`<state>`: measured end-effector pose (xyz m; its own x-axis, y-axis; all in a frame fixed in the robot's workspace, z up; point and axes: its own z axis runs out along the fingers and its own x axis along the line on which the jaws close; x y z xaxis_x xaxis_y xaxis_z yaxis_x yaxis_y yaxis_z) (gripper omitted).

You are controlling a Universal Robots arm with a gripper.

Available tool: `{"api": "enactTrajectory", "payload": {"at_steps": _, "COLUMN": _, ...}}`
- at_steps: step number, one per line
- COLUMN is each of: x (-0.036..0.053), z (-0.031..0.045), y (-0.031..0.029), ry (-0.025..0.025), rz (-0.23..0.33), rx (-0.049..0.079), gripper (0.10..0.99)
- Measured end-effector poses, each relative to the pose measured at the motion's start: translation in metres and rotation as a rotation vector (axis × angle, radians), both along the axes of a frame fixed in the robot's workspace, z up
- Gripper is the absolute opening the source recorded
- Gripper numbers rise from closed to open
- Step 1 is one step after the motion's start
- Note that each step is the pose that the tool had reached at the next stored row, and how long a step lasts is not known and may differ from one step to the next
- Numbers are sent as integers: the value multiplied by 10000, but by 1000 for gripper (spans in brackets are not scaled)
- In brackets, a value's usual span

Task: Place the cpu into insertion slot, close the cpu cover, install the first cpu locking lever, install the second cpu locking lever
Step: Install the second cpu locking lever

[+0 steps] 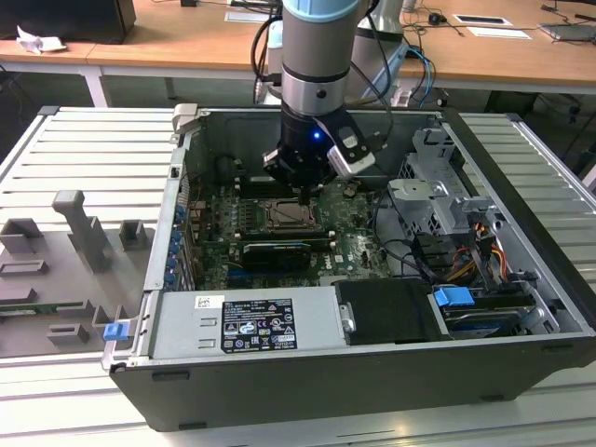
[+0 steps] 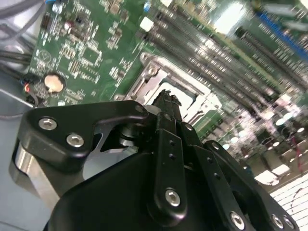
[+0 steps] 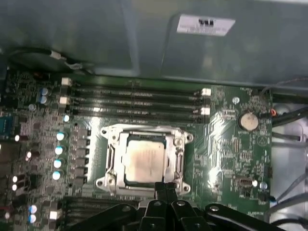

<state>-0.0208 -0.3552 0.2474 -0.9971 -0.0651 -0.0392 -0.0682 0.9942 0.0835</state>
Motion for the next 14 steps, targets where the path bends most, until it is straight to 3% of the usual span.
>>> {"api": "enactTrajectory", "payload": {"at_steps": 4, "x": 0, "z": -12, "y": -78, "ry": 90, "rz": 0, "rx": 8, "gripper": 106}}
{"api": "enactTrajectory", "payload": {"at_steps": 11, "x": -8, "z": -13, "y": -120, "ry": 88, "rz": 0, "rx": 8, "gripper": 106}}
{"api": "enactTrajectory", "payload": {"at_steps": 14, "x": -51, "z": -12, "y": -122, "ry": 89, "rz": 0, "rx": 7, "gripper": 106}}
